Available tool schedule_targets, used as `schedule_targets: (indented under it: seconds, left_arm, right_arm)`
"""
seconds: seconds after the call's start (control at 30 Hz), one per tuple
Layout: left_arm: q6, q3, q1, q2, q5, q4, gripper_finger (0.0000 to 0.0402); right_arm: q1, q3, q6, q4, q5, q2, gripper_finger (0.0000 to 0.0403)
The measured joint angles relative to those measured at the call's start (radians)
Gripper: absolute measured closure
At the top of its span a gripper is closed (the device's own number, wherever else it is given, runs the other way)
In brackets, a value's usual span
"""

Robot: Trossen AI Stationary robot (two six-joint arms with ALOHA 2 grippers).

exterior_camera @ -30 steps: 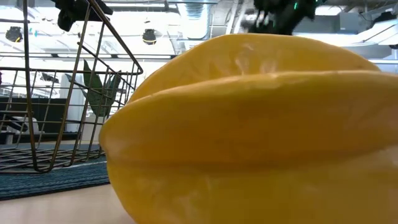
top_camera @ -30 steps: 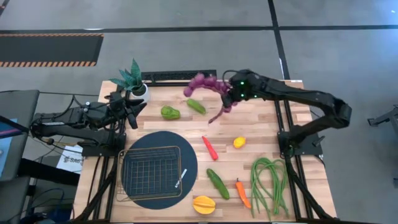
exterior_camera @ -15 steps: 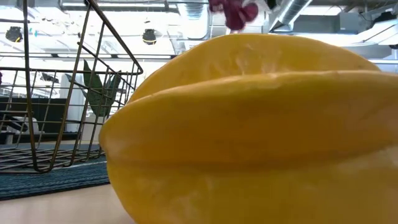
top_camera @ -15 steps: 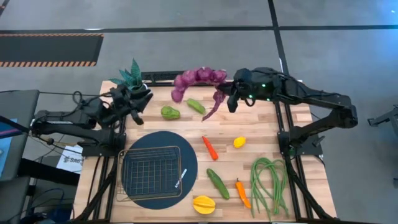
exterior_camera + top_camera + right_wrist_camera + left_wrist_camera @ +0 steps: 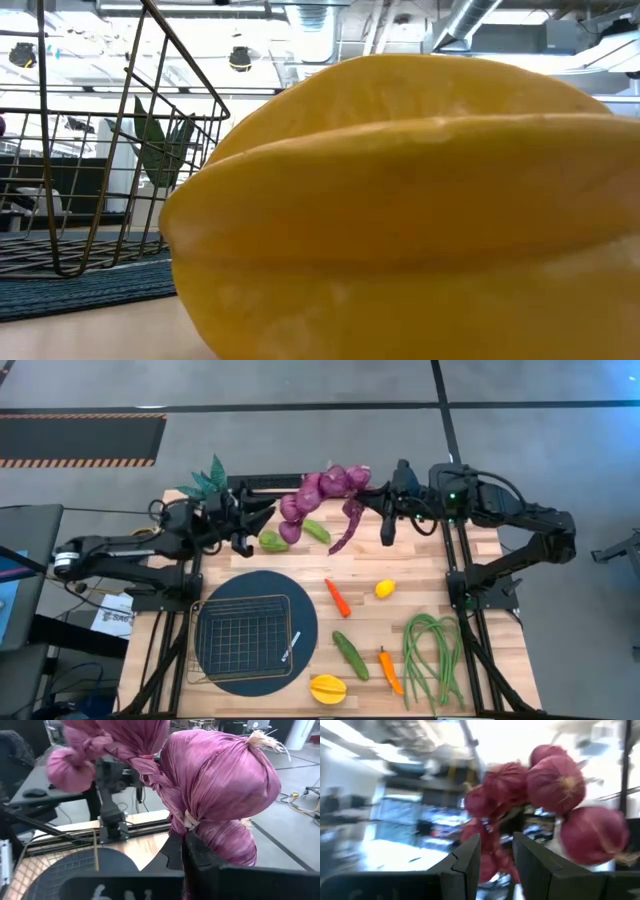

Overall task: Build produce basket
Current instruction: Put the purple garlic into the wire basket

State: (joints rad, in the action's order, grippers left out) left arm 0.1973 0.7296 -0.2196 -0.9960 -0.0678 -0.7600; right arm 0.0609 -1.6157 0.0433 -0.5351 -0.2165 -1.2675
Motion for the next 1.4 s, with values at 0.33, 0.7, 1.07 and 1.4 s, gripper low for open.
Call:
schedule_targets:
  seconds: [0.33, 0.7, 1.07, 1.4]
  left_arm:
    - [-0.096, 0.04, -0.054, -0.171, -0.313, -0.19, 0.0292]
    - [-0.425, 0.259, 0.017, -0.303, -0.308, 0.071, 0.0242]
    - [-0.519, 0.304, 0.018, -0.318, -0.124, 0.022, 0.0214]
    - [-0.44, 0.305, 0.017, -0.318, -0.138, -0.052, 0.0214]
  right_arm:
    - [-0.024, -0.003, 0.046, -0.013, 0.003, 0.001, 0.0402]
    - [-0.019, -0.003, 0.091, -0.003, 0.005, 0.024, 0.0394]
    - [-0.019, -0.003, 0.111, 0.003, 0.005, -0.027, 0.0393]
    - [-0.018, -0.003, 0.116, 0.048, 0.005, -0.094, 0.0393]
